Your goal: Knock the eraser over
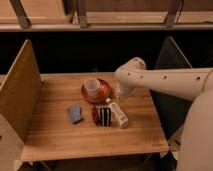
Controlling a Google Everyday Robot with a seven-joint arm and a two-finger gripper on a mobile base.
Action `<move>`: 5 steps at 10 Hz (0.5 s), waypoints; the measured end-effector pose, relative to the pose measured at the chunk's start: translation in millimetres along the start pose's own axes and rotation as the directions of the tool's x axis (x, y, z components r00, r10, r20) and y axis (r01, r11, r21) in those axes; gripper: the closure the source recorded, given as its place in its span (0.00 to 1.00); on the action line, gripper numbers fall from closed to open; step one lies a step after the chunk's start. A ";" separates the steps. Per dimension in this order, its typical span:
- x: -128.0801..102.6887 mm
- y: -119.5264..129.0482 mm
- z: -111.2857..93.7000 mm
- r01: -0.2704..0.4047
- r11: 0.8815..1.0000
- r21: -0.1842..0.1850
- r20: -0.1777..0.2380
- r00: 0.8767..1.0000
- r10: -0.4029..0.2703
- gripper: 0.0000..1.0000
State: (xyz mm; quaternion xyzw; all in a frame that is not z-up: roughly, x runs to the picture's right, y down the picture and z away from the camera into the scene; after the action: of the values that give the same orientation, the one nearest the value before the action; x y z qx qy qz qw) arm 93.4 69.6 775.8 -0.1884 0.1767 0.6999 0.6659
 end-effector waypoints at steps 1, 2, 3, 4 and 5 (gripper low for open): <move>4.3 -0.9 -0.3 0.000 1.000 0.003 -0.009 1.000 0.000 1.00; 4.0 0.1 -0.3 0.001 1.000 0.003 -0.009 1.000 -0.001 1.00; 4.0 0.4 -0.2 0.002 1.000 0.003 -0.009 1.000 -0.002 1.00; 3.9 0.4 -0.2 0.002 1.000 0.003 -0.009 1.000 -0.002 1.00; 4.3 0.5 1.1 0.003 1.000 0.006 -0.013 1.000 -0.003 1.00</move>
State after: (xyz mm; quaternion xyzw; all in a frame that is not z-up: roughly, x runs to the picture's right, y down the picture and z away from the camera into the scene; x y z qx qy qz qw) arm 92.7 73.8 774.6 -0.1912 0.1830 0.6971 0.6664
